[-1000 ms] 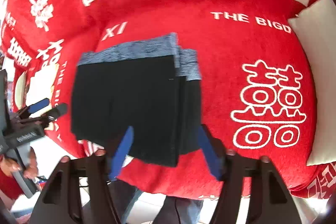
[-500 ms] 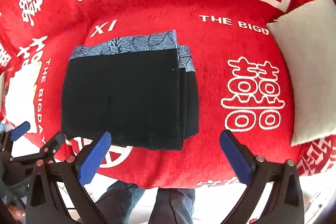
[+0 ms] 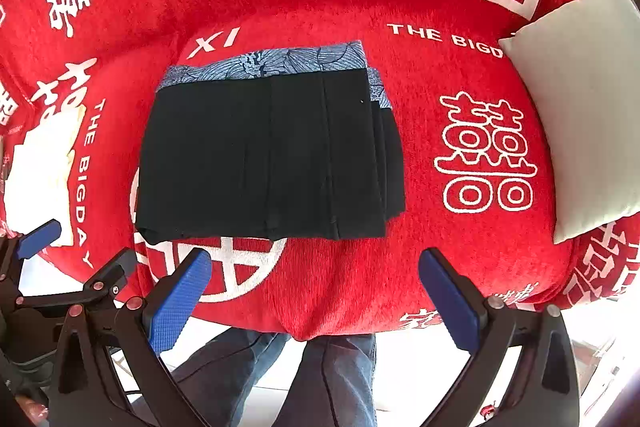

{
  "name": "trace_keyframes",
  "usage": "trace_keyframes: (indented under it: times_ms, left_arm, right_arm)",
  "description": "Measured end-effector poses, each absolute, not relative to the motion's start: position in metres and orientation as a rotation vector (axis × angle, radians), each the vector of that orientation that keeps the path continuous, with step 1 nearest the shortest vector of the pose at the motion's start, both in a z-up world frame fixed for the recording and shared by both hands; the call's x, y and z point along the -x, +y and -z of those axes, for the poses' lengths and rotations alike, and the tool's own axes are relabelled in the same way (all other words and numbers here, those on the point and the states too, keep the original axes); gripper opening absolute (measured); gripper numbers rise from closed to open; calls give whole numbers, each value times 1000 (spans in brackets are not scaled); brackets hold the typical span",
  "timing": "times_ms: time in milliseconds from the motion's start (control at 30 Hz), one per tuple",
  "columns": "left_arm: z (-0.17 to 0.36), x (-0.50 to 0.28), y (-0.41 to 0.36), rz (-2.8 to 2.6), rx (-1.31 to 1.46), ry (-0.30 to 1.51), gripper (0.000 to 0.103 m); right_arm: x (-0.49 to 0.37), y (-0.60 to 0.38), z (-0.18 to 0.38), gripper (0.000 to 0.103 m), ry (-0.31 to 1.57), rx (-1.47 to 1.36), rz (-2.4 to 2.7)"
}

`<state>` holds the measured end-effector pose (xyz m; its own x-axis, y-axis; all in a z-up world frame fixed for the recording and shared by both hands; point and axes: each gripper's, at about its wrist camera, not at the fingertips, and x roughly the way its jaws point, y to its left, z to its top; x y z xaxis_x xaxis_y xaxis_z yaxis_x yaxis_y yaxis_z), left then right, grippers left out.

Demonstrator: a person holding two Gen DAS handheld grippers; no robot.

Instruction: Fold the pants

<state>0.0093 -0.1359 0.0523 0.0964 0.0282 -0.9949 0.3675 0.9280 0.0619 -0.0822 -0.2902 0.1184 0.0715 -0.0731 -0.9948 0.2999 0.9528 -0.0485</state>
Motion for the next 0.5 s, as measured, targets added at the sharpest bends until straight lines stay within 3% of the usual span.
trace_keyframes:
  times_ms: [500]
  left_arm:
    - [-63,-6,-134,271,-342,1448,102]
  right_arm:
    - [81,-288,-123,103,1468,-180,294]
